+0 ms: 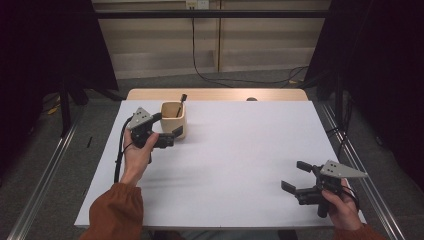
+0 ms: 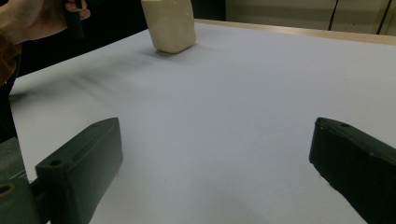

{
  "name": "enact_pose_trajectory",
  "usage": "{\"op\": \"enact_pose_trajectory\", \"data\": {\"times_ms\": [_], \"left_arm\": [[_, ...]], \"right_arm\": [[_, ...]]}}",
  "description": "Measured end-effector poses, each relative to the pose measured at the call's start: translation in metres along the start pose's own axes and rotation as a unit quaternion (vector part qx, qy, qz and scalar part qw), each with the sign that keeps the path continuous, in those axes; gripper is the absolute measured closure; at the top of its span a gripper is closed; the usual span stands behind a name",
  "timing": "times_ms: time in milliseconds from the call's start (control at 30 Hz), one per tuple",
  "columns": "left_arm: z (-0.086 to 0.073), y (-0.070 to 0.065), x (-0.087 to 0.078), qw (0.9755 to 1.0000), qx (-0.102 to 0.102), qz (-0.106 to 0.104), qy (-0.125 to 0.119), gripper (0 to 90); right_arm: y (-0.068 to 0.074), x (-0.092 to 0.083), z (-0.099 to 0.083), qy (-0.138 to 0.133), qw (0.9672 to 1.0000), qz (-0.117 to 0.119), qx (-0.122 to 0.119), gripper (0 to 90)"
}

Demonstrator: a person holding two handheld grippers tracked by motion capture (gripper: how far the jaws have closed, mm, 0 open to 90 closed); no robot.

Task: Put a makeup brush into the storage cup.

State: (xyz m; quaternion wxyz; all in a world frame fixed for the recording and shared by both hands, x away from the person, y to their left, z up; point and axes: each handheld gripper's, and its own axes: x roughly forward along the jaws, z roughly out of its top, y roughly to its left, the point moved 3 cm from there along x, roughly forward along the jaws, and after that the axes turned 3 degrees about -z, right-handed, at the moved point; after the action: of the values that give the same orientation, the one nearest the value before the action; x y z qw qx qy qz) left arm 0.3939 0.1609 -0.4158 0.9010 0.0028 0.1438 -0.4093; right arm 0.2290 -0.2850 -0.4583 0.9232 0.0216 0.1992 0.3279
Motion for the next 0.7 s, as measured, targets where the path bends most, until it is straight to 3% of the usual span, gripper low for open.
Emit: {"op": "enact_pose_trajectory", "data": {"times_ms": [433, 533, 700], "left_arm": [[-0.020, -0.017, -0.026, 0.9999, -0.001, -0.005, 0.016, 2.2], [-0.023, -0.019, -0.029, 0.9996, -0.026, -0.013, 0.000, 1.7], [-0.027, -0.027, -0.038, 0.9998, -0.014, -0.012, 0.002, 1.6]], "right_arm": [[0.000, 0.000, 0.000, 0.001, 1.0000, -0.001, 0.000, 2.0], [0.000, 0.000, 0.000, 0.001, 1.0000, -0.001, 0.000, 2.0], [0.000, 0.001, 0.000, 0.001, 1.0000, 0.000, -0.003, 2.0]]}}
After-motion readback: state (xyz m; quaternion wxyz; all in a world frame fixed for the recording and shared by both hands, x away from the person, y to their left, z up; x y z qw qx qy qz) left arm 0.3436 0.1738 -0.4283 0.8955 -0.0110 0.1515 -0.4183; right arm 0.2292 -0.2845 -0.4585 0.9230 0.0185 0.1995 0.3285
